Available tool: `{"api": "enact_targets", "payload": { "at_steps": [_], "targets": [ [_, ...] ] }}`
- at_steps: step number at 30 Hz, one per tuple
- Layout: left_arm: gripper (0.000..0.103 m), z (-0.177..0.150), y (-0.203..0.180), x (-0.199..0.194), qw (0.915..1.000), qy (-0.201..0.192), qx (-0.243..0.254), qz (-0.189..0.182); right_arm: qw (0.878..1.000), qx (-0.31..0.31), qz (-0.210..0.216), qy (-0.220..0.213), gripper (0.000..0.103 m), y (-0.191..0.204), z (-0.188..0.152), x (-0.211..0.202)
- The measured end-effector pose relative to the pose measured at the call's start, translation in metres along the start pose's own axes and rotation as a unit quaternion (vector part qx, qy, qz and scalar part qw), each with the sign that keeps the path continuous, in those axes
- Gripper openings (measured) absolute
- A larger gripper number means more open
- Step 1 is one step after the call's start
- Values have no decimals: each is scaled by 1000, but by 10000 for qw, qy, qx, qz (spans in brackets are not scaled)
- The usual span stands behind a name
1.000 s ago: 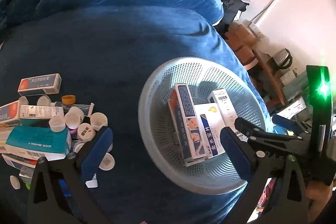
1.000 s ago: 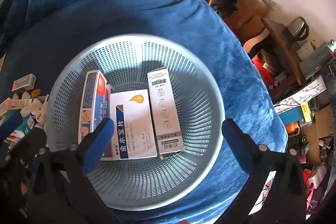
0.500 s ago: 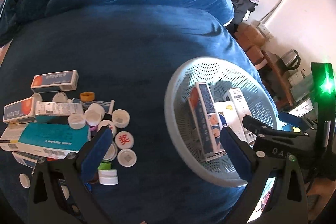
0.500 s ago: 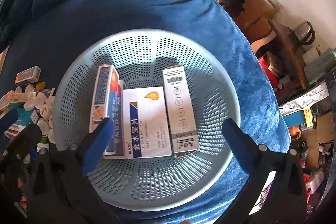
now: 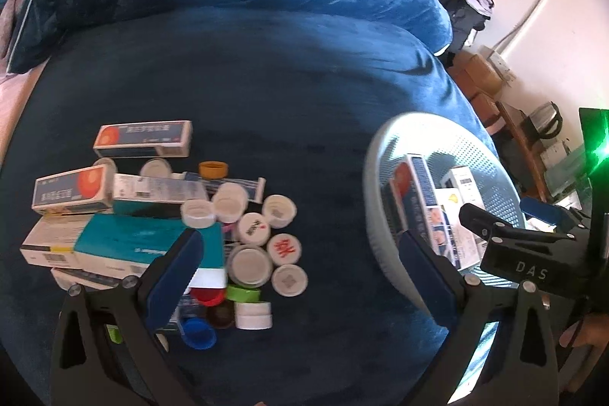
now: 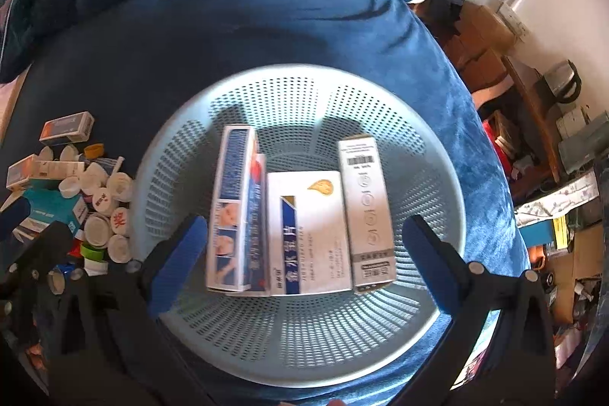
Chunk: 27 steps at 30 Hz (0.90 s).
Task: Organize objects
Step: 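Move both open tools back to the pile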
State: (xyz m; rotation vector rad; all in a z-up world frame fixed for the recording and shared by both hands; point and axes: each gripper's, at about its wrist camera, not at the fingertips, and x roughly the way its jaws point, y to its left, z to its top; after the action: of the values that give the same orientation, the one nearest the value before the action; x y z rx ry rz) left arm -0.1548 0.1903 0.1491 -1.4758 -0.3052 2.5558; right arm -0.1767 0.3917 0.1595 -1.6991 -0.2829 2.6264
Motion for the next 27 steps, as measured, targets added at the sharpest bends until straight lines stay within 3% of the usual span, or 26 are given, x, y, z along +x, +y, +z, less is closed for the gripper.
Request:
{"api": "enact_targets", "payload": {
  "at_steps": [16, 27],
  "targets": [
    [102, -5, 62, -15, 9987, -45, -414, 296, 9989, -431, 130, -128, 103, 53, 11, -7],
    [103, -18, 127, -30, 9931, -21, -1079, 455, 9952, -897, 328, -192, 103, 106, 18, -13]
  ]
}}
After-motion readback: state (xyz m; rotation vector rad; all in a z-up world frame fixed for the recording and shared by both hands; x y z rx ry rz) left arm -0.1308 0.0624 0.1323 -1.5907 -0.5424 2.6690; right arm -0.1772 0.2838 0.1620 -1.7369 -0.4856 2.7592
